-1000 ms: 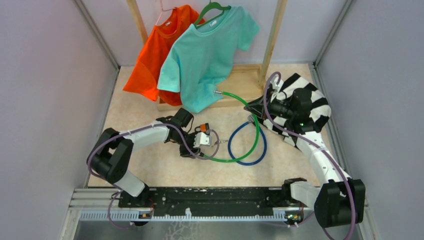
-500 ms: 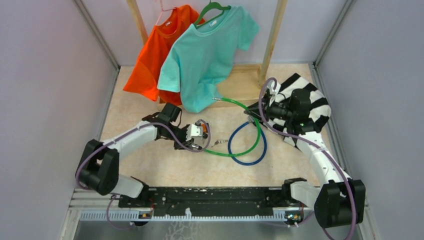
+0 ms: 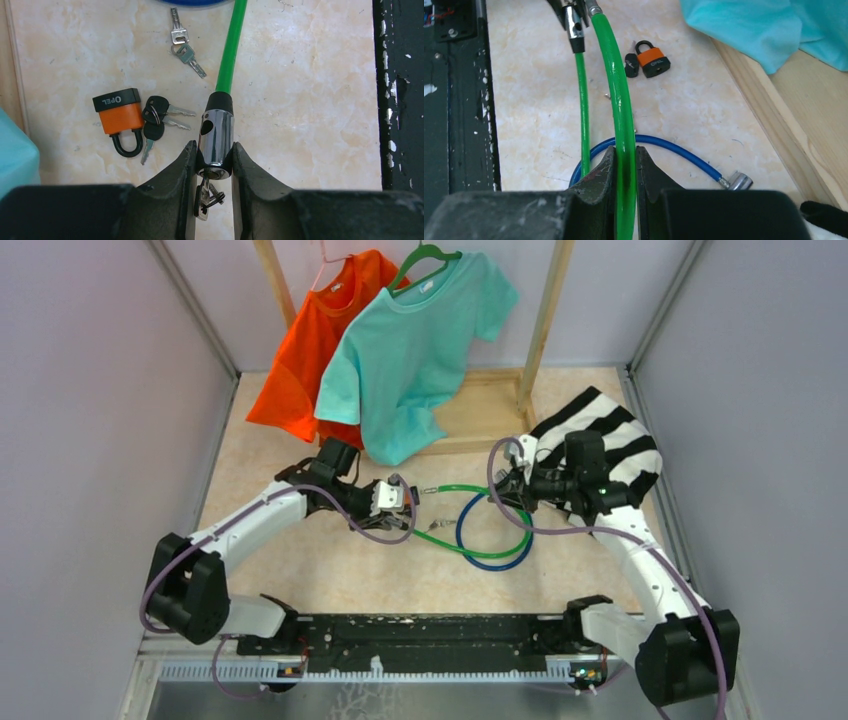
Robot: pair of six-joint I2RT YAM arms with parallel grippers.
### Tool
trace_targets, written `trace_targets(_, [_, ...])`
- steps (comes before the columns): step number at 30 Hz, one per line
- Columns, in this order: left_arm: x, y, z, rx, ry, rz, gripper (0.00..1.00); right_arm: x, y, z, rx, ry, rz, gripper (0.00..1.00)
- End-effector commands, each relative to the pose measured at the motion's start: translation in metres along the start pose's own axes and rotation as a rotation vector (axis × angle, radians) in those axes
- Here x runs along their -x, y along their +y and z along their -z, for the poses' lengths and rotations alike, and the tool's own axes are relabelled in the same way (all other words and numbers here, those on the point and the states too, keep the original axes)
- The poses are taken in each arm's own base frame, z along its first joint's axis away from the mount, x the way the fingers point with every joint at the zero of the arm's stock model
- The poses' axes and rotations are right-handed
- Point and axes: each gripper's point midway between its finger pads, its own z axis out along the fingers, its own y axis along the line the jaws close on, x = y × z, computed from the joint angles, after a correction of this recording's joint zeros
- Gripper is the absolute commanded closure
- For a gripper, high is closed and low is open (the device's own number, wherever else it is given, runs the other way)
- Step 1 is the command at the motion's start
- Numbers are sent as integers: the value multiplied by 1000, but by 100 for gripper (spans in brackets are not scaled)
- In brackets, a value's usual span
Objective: Lock with the key
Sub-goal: Pick up the lock from the center of the board.
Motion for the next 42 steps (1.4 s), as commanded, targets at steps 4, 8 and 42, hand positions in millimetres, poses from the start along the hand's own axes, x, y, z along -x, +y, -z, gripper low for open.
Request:
trace_targets(4, [36, 17, 13, 44, -85, -139, 100, -19, 43, -19, 137, 83, 37, 100])
trace_targets(8, [40, 16, 13, 50, -96, -197, 100, -24, 48, -31, 180, 110, 30, 100])
trace_targets(42, [35, -2, 3, -19, -95, -572, 100, -2, 44, -57, 205, 59, 9, 100])
